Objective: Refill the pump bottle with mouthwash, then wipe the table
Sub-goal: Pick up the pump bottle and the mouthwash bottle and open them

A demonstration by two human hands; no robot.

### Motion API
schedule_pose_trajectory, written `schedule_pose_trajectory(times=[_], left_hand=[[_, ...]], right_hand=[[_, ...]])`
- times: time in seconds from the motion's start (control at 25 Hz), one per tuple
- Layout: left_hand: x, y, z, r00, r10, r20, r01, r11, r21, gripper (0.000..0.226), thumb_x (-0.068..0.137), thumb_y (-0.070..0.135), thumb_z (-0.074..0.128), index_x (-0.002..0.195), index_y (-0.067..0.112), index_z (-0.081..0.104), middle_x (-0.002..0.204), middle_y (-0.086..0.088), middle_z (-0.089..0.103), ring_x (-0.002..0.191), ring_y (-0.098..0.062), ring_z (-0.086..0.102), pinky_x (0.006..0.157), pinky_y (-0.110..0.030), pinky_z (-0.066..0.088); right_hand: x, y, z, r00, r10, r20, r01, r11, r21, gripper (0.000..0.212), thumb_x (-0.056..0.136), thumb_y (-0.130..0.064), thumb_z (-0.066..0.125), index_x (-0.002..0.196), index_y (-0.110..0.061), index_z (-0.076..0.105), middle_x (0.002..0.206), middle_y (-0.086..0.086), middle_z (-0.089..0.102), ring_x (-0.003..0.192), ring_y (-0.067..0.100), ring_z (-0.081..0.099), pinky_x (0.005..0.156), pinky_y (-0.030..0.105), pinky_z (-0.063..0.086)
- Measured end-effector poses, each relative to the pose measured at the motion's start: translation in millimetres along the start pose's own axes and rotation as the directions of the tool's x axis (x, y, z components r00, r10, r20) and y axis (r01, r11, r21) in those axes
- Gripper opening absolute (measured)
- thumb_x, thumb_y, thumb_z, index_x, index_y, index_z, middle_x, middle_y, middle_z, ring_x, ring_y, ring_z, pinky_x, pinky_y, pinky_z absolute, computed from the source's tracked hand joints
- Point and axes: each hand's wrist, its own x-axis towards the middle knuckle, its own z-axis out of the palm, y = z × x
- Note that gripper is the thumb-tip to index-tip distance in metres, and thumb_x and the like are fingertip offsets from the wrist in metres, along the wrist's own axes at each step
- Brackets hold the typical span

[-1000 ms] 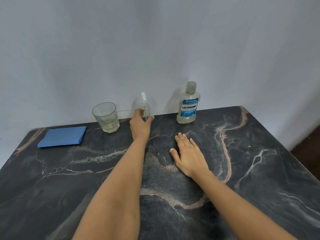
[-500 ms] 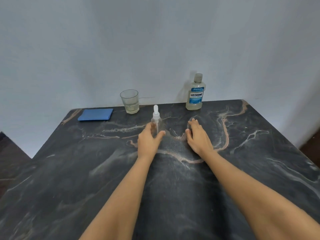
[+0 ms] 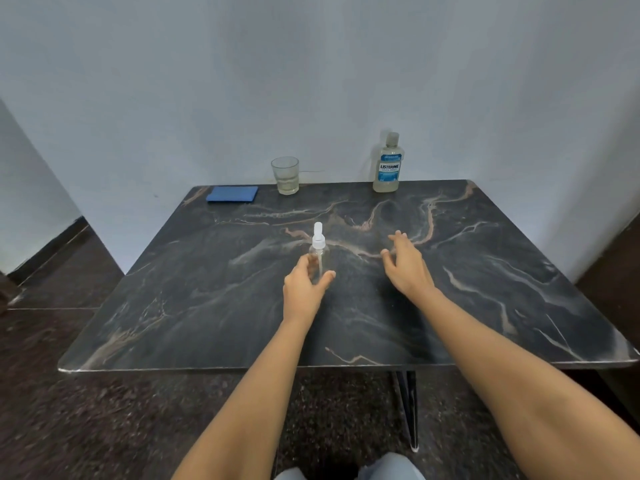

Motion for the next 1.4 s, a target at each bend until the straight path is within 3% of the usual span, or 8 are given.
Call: schedule_pose_trajectory(times=[0.32, 0.44, 0.52, 0.64, 0.76, 0.88, 1.12, 1.4], left_hand=[[-19, 10, 1, 0.988, -0.143, 0.064, 0.142, 0.990, 0.021, 0.066, 0.082, 0.036, 0.072, 0.136, 0.009, 0.043, 0.126, -0.005, 0.058, 0.115, -0.020, 0.056, 0.094, -0.029, 0.043], [-46, 10, 13, 0.974, -0.175, -0.146, 0.189, 0.978, 0.092, 0.075, 0.080, 0.033, 0.073, 0.135, -0.002, 0.037, 0.134, -0.017, 0.046, 0.126, -0.034, 0.042, 0.105, -0.038, 0.032], [-72, 16, 26, 0.955, -0.053, -0.291, 0.117, 0.971, 0.207, 0.046, 0.081, 0.028, 0.070, 0.113, 0.003, 0.047, 0.114, -0.014, 0.048, 0.108, -0.032, 0.045, 0.097, -0.038, 0.034], [-77, 31, 55, 0.987, 0.122, -0.101, -0.096, 0.967, 0.237, 0.026, 0.085, 0.028, 0.065, 0.097, 0.016, 0.045, 0.100, 0.002, 0.043, 0.094, -0.015, 0.041, 0.084, -0.025, 0.035], [-29, 42, 86, 0.973, 0.208, 0.099, -0.225, 0.948, 0.224, 0.030, 0.092, 0.031, 0.056, 0.114, 0.013, 0.048, 0.115, 0.002, 0.047, 0.110, -0.012, 0.042, 0.090, -0.019, 0.033], [28, 36, 114, 0.956, 0.217, 0.200, -0.276, 0.898, 0.342, 0.043, 0.096, 0.032, 0.048, 0.133, 0.010, 0.043, 0.138, -0.003, 0.045, 0.132, -0.018, 0.036, 0.106, -0.027, 0.031], [104, 23, 154, 0.984, 0.145, 0.107, -0.180, 0.849, 0.498, 0.059, 0.096, 0.043, 0.039, 0.144, 0.009, 0.034, 0.153, -0.010, 0.033, 0.145, -0.022, 0.021, 0.120, -0.035, 0.011], [115, 14, 164, 0.977, 0.193, 0.089, -0.210, 0.806, 0.553, 0.058, 0.098, 0.044, 0.030, 0.146, 0.011, 0.032, 0.154, -0.007, 0.032, 0.145, -0.017, 0.022, 0.120, -0.032, 0.008]], right_hand=[[-31, 18, -5, 1.000, -0.006, 0.012, 0.005, 1.000, 0.014, 0.039, 0.098, -0.020, 0.043, 0.136, -0.009, 0.042, 0.150, 0.009, 0.038, 0.146, 0.023, 0.020, 0.111, 0.037, 0.029], [-22, 31, -10, 1.000, 0.004, -0.004, -0.004, 1.000, 0.024, 0.037, 0.097, -0.022, 0.043, 0.133, -0.011, 0.044, 0.145, 0.011, 0.042, 0.143, 0.026, 0.028, 0.108, 0.041, 0.034], [-13, 42, -12, 0.999, 0.032, -0.021, -0.031, 0.999, 0.024, 0.037, 0.097, -0.025, 0.043, 0.131, -0.011, 0.044, 0.143, 0.012, 0.044, 0.137, 0.028, 0.037, 0.105, 0.042, 0.038], [7, 58, -12, 0.995, 0.092, -0.050, -0.090, 0.995, 0.037, 0.043, 0.097, -0.027, 0.045, 0.137, -0.010, 0.040, 0.147, 0.012, 0.040, 0.140, 0.026, 0.033, 0.107, 0.042, 0.036], [34, 69, -12, 0.989, 0.107, -0.101, -0.098, 0.991, 0.091, 0.047, 0.097, -0.025, 0.047, 0.139, -0.007, 0.038, 0.143, 0.012, 0.044, 0.130, 0.026, 0.045, 0.103, 0.035, 0.037], [70, 78, -7, 0.984, 0.132, -0.122, -0.116, 0.985, 0.131, 0.054, 0.095, -0.030, 0.051, 0.142, -0.007, 0.034, 0.145, 0.013, 0.041, 0.129, 0.026, 0.045, 0.103, 0.035, 0.037], [181, 89, 19, 0.960, 0.197, -0.198, -0.159, 0.968, 0.193, 0.071, 0.086, -0.039, 0.063, 0.143, -0.010, 0.032, 0.147, 0.009, 0.038, 0.134, 0.025, 0.039, 0.108, 0.039, 0.035], [296, 96, 39, 0.960, 0.264, -0.090, -0.167, 0.803, 0.571, 0.066, 0.092, -0.010, 0.055, 0.147, -0.010, 0.019, 0.152, 0.010, 0.030, 0.138, 0.025, 0.035, 0.108, 0.031, 0.033]])
